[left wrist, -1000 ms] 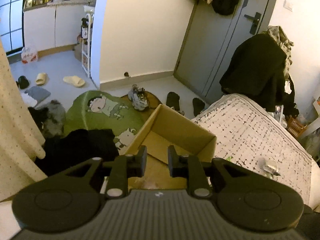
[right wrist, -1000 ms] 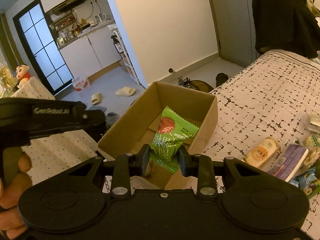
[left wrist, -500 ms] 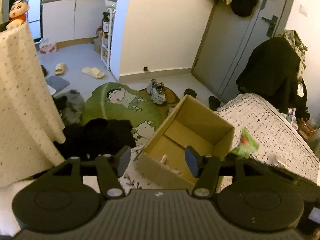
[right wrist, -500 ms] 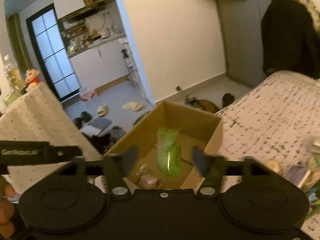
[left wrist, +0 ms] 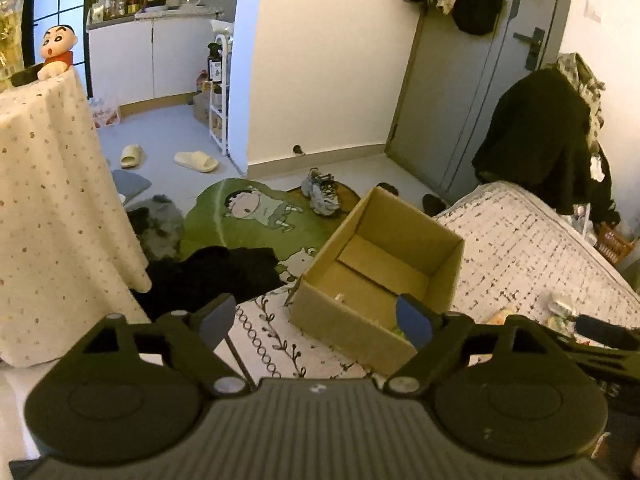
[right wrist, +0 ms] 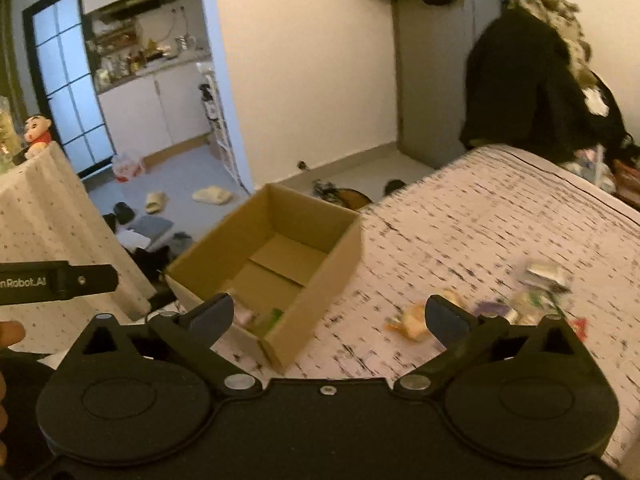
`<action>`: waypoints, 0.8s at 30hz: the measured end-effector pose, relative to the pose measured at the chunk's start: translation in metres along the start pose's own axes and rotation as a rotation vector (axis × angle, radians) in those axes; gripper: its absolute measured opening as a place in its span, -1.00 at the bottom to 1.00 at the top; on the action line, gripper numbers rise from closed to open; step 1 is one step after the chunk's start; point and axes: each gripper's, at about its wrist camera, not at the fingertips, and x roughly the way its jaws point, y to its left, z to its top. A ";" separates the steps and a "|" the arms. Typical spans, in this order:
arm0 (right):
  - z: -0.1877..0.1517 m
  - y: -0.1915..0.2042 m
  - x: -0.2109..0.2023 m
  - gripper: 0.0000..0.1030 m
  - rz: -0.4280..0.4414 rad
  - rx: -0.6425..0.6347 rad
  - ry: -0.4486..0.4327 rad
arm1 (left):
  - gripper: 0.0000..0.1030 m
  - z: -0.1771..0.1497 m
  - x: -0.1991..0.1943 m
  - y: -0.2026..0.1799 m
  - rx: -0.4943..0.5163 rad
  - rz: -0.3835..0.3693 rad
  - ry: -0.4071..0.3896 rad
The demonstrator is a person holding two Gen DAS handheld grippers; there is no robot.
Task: Organize snacks
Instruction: 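Move both open grippers back over the snack pile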
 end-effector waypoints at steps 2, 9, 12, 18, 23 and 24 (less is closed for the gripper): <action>0.001 -0.007 -0.006 1.00 -0.001 0.018 0.004 | 0.70 -0.001 -0.002 -0.002 -0.007 -0.004 0.010; -0.008 -0.036 -0.032 1.00 -0.022 0.076 -0.020 | 0.80 -0.007 -0.016 -0.013 0.043 -0.021 -0.005; -0.016 -0.057 -0.039 1.00 -0.060 0.112 0.002 | 0.93 -0.009 -0.023 -0.018 0.063 -0.022 -0.026; -0.023 -0.084 -0.057 1.00 -0.104 0.174 -0.007 | 0.99 -0.012 -0.031 -0.027 0.071 -0.071 -0.032; -0.027 -0.096 -0.067 1.00 -0.115 0.190 -0.024 | 1.00 -0.017 -0.038 -0.035 0.074 -0.107 -0.037; -0.028 -0.099 -0.069 1.00 -0.114 0.199 -0.028 | 1.00 -0.018 -0.040 -0.037 0.079 -0.112 -0.040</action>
